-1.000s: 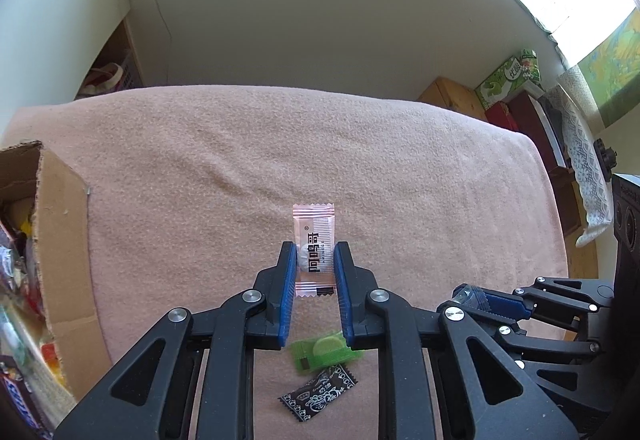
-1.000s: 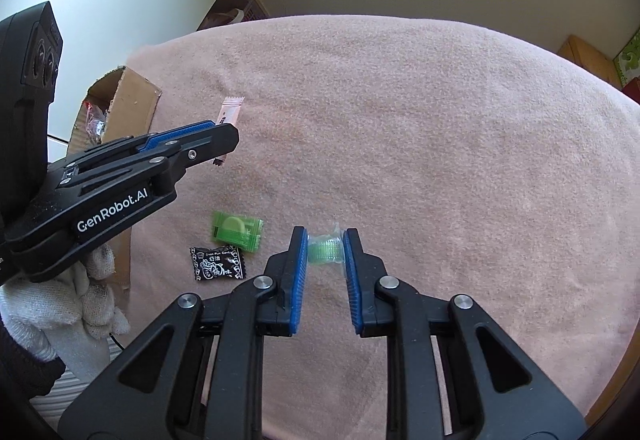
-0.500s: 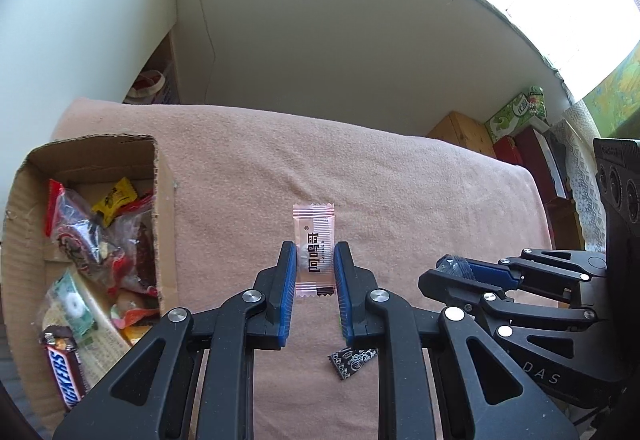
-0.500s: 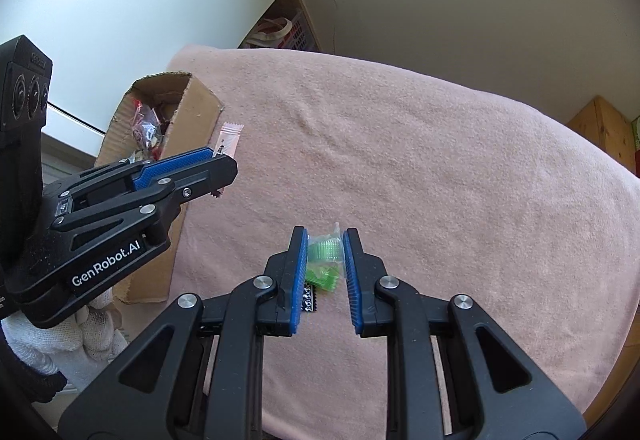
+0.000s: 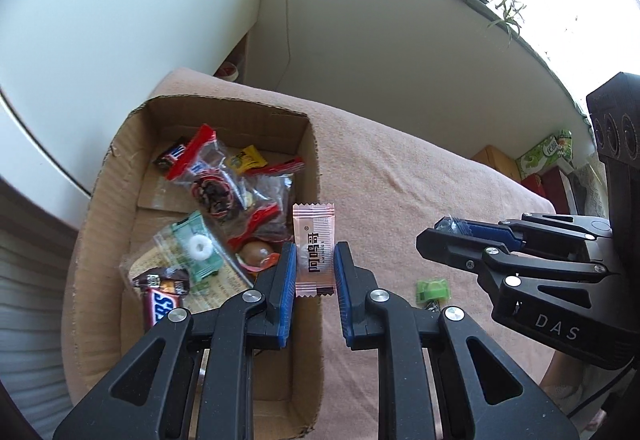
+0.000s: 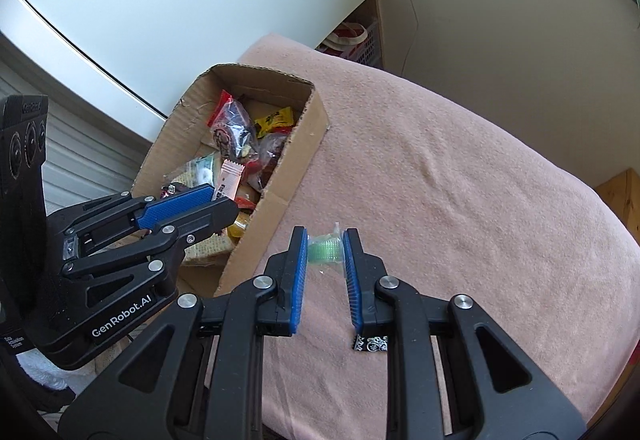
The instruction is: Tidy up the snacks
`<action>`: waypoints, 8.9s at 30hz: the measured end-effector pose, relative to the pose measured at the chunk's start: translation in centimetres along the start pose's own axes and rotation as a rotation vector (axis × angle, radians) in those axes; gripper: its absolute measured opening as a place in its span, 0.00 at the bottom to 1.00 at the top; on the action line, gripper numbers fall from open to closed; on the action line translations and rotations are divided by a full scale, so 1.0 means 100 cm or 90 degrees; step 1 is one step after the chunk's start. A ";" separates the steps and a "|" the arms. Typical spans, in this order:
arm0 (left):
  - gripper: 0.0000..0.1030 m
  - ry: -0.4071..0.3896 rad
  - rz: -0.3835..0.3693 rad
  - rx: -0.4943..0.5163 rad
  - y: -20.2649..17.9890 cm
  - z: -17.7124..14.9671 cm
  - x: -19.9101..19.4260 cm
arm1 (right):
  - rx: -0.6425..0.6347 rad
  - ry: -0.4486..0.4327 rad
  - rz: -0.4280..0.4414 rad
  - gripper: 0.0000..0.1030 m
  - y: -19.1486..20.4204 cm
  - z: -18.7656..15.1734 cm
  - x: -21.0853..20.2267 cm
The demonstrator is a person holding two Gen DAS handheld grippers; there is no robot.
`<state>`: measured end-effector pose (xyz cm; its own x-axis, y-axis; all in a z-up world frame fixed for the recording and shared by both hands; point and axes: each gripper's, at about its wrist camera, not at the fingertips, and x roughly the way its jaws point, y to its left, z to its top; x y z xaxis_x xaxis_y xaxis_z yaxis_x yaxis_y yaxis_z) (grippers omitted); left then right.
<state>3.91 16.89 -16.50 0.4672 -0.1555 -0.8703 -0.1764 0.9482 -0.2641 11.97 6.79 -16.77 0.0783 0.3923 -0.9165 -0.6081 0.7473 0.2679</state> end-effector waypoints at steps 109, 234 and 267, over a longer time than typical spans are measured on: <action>0.20 0.132 -0.100 0.273 -0.140 -0.088 0.091 | -0.369 0.177 0.057 0.41 -0.067 -0.070 0.067; 0.11 0.010 0.031 0.042 0.019 -0.026 -0.001 | -0.239 0.070 0.017 0.21 0.099 0.033 0.054; 0.53 -0.052 0.114 -0.025 0.002 -0.048 -0.054 | -0.165 -0.044 -0.069 0.56 0.084 0.011 -0.019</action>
<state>-2.82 16.63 -13.83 0.4935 0.0382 -0.8689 -0.2951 0.9471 -0.1259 7.56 12.95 -12.43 0.2022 0.3601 -0.9108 -0.7745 0.6279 0.0763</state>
